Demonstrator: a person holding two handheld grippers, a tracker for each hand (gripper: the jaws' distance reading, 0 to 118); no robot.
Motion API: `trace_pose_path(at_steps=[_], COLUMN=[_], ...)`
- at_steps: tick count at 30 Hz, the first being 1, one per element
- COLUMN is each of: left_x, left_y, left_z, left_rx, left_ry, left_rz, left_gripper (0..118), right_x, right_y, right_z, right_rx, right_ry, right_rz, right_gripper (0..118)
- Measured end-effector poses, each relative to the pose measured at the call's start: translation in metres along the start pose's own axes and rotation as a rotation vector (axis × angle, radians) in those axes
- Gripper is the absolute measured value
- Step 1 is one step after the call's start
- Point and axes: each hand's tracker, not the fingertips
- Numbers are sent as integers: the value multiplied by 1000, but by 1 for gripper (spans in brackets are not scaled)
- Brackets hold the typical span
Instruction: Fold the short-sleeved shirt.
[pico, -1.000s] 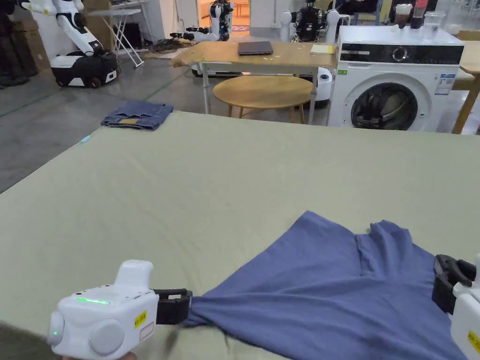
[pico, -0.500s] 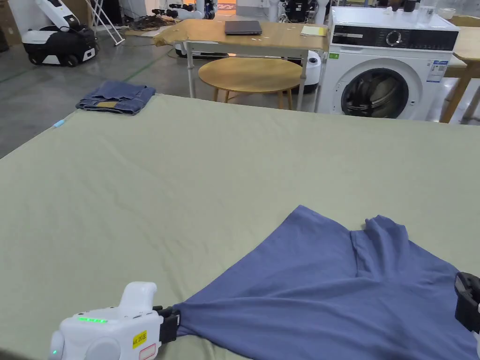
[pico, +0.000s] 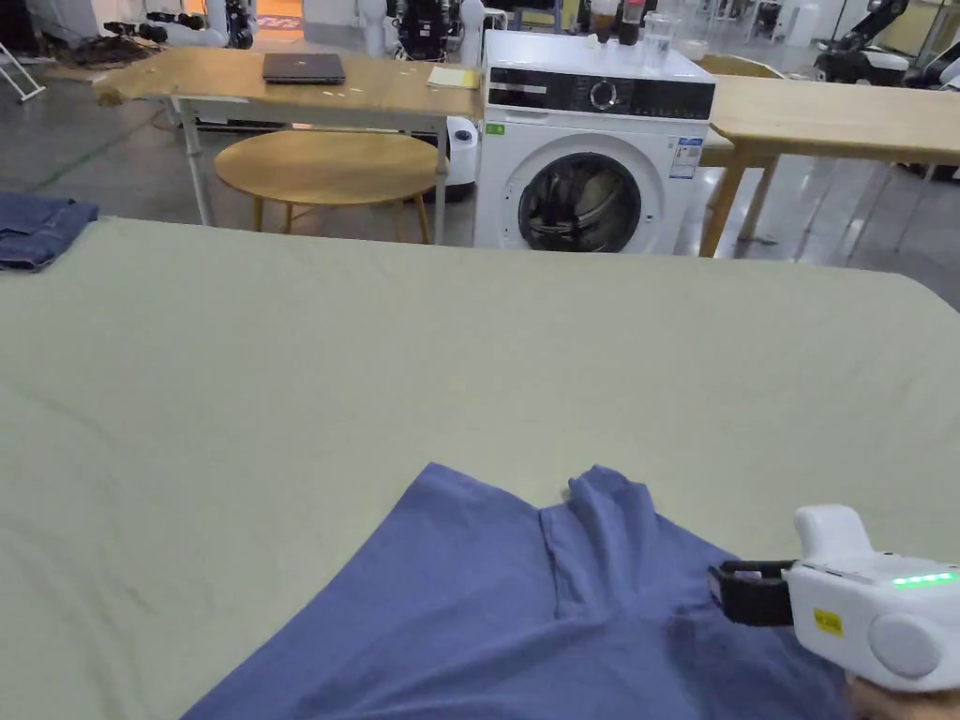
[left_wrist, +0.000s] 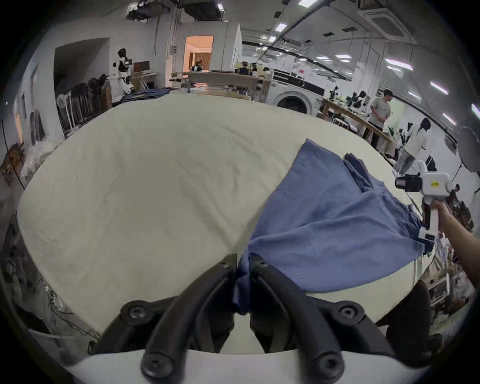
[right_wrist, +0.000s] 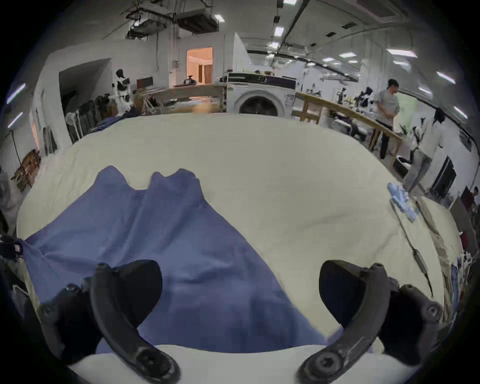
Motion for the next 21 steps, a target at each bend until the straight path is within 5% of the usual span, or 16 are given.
trace_pose_path(at_steps=[6,9,10,11,12,13,18,21], left_x=[12,10,11,17,20,22,25,28], left_y=[3,5,5,9,10,11,12,16], left_z=[-5,-7,-7,-4,-3,-3,0,8], left_rx=[-47,-51,-52,-51,-49,-50,-38,-13], left_ry=[36,43,44,48,49,49,80,84], left_rz=[-33,-39,-41,-45,-48,-50,-93,-108], left_gripper=[3,3,3,3,3,3,3,3], right_x=[16,13,9,4,-4,-14,-34,-35], right_y=[-3,-10,-10,-11,-14,-16,-22,-15], right_z=[-53,-48,-39,-32,-23,-18,12,49], right_rx=[-136,-143,-120,-110,-89,-76,-44,43], right_ry=[29,41,42,69,64,43,56,75], right_rz=[-12,-25,-20,-17,6,55,64,-19], right_gripper=[118,98,86,62,19,2,2,2])
